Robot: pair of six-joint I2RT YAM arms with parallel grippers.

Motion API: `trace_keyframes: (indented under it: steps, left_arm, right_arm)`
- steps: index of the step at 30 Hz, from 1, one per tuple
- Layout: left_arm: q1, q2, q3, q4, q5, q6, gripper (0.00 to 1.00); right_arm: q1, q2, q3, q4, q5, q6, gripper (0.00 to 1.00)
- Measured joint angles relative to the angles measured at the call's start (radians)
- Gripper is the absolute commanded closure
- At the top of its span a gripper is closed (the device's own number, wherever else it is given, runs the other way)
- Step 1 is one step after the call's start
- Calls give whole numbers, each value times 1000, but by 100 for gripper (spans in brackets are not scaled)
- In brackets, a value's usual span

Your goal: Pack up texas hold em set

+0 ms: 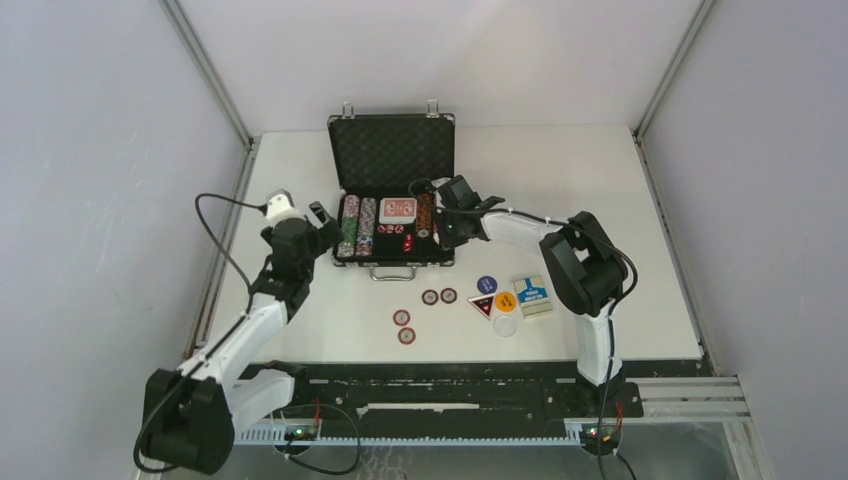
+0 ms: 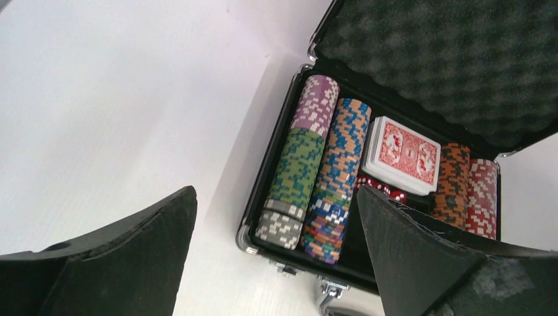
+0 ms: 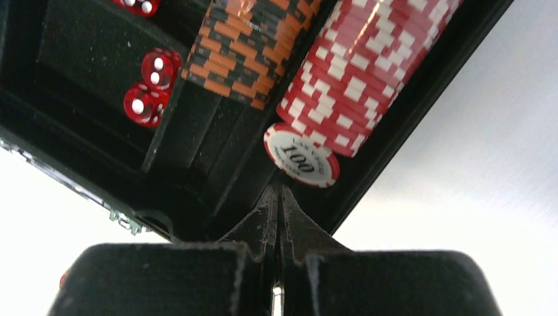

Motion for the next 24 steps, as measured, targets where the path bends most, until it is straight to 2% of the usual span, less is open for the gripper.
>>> trace_keyframes:
  steps: [7,24]
  left_arm:
    - [-6,-132,-92,-10,-27,1,4]
    - [-6,-165,-120,-28,-54,2,4]
  right_arm:
    - [-4,48,50,0,25,0,100]
    - [-29,64,98,-19,30,-4,100]
